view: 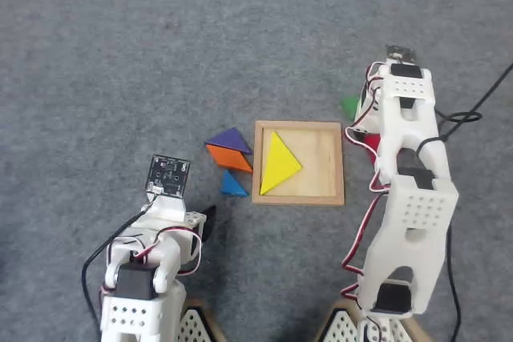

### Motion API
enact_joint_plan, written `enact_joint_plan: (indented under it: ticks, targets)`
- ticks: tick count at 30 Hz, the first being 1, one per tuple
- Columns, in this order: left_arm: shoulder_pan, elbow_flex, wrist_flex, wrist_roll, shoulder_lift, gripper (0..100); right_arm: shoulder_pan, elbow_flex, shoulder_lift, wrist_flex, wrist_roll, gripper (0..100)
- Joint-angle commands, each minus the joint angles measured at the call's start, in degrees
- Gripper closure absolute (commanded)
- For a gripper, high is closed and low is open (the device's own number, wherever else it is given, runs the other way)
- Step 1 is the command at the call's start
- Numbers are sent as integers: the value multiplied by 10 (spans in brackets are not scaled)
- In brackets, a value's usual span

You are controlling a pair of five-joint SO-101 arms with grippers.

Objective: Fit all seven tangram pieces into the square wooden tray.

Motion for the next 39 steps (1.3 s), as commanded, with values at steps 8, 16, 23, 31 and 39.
enact_joint_plan:
  ticks: [8,16,23,31,39]
  targets:
    - [-1,-7,2,5,-12,775,-1,-29,-55,27,17,854]
    - [-1,-7,2,5,-12,775,-40,-29,-182,77,123,854]
    - [-1,-7,2,5,-12,775,-100,-28,-224,119,233,854]
    - [-1,-7,2,5,-12,775,48,-25,-225,138,291,851]
    - [-1,-7,2,5,-12,775,77,72,-217,77,320,779]
